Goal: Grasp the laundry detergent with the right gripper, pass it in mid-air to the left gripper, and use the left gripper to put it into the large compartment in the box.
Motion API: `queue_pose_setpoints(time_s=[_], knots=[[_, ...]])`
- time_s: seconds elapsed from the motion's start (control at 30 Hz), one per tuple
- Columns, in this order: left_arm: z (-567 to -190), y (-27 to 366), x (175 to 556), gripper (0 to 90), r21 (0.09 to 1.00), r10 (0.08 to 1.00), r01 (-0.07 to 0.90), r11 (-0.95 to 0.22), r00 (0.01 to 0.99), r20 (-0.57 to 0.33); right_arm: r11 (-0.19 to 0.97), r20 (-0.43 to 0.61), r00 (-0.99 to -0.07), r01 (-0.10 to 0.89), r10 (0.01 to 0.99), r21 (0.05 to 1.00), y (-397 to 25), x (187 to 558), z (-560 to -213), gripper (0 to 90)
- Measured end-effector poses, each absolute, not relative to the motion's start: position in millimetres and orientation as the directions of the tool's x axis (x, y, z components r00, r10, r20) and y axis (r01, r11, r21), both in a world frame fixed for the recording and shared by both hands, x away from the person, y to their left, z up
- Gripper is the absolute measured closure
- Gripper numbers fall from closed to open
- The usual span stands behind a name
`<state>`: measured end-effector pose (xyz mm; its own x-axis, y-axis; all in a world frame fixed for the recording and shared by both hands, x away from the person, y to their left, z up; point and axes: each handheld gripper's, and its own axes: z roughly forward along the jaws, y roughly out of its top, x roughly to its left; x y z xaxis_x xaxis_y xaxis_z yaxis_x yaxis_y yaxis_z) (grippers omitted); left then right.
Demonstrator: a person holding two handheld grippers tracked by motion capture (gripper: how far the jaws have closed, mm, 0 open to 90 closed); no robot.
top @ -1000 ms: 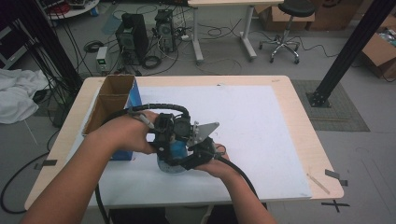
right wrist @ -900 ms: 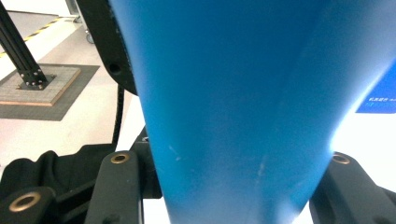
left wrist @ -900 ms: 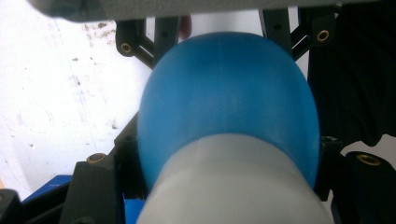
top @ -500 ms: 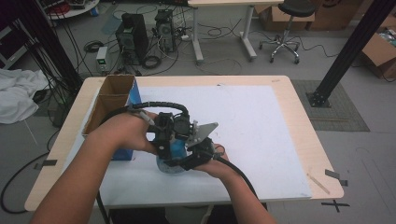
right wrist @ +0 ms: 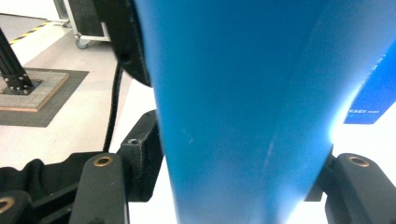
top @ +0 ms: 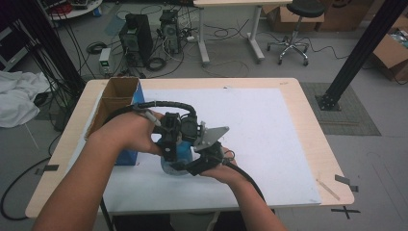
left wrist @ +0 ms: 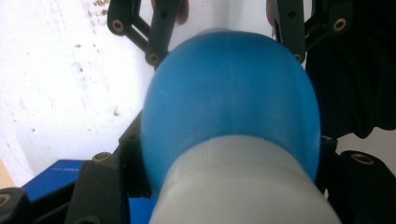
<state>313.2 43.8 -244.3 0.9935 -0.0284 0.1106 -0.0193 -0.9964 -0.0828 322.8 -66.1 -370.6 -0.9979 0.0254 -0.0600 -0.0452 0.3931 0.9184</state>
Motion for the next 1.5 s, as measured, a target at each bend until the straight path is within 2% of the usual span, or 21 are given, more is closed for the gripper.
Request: queue_pose_setpoints(time_s=[0.33,0.43,0.63,0.77,0.8,0.87,0.9,1.1,1.33,1.43,1.47,1.5], knots=[[-241,44,314,38.3,-0.080,-0.023,-0.015,-0.997,0.995,0.098,0.385,-0.057,-0.998,-0.039,0.034,0.922,-70,324,-370,34.2],[-241,45,314,38.3,-0.081,-0.019,-0.011,-0.997,0.995,0.095,0.380,-0.047,-0.998,-0.033,0.029,0.925,-71,324,-369,30.1],[-235,49,316,38.2,-0.087,-0.005,0.002,-0.996,0.996,0.091,0.408,-0.010,-1.000,-0.006,0.008,0.913,-74,324,-366,15.4],[-230,51,316,38.2,-0.089,0.006,0.015,-0.996,0.996,0.095,0.421,-0.005,-1.000,-0.002,0.004,0.907,-79,325,-363,13.2],[-227,52,317,38.2,-0.091,0.011,0.020,-0.996,0.996,0.091,0.436,0.003,-1.000,0.007,0.012,0.900,-83,325,-359,10.0],[-223,53,318,38.2,-0.092,0.019,0.027,-0.995,0.996,0.087,0.441,0.005,-1.000,0.008,0.008,0.898,-85,325,-357,9.3],[-219,55,318,38.2,-0.092,0.029,0.037,-0.995,0.996,0.085,0.457,0.001,-1.000,0.012,0.023,0.889,-90,325,-353,4.9],[-206,57,322,38.2,-0.092,0.067,0.074,-0.993,0.995,0.074,0.501,-0.002,-0.999,0.023,0.048,0.865,-105,328,-343,0.0],[-192,61,330,38.1,-0.092,0.124,0.131,-0.987,0.990,0.071,0.586,-0.018,-0.997,0.028,0.073,0.810,-123,329,-328,0.0],[-180,65,336,38.1,-0.095,0.184,0.189,-0.977,0.981,0.059,0.687,-0.033,-0.997,0.019,0.063,0.726,-129,331,-318,0.0],[-180,65,336,38.1,-0.095,0.184,0.189,-0.977,0.981,0.059,0.687,-0.033,-0.997,0.019,0.063,0.726,-129,331,-318,0.0],[-172,69,340,38.0,-0.091,0.226,0.231,-0.969,0.972,0.064,0.736,-0.045,-0.997,0.016,0.063,0.676,-133,332,-313,0.0]])
